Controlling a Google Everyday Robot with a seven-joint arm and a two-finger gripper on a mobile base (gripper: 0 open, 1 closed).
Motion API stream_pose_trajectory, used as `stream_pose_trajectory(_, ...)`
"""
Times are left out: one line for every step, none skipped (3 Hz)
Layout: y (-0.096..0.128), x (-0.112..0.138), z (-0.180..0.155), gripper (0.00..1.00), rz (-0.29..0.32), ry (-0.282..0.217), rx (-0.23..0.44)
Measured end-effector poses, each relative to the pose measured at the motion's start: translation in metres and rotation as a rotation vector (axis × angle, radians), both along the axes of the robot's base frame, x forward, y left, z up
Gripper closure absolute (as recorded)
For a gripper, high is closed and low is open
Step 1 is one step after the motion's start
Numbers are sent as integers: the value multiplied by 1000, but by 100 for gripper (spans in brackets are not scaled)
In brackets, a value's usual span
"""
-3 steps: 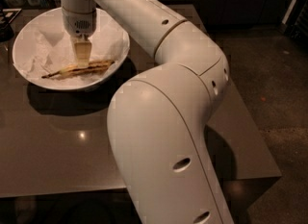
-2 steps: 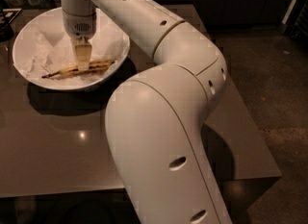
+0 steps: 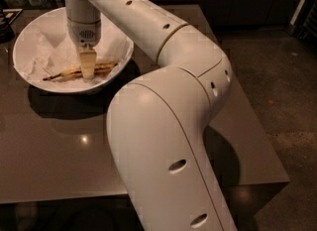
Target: Pick banana from white bowl
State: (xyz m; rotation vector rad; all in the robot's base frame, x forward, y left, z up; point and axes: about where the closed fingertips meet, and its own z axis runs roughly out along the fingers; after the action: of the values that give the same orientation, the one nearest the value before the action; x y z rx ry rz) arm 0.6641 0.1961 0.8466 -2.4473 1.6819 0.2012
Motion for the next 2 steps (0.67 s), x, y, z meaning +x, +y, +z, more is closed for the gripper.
stream_pose_trajectory(-3, 1, -7, 53, -10, 12, -6)
stream_pose_trajectory(-3, 1, -7, 72, -10, 12, -5)
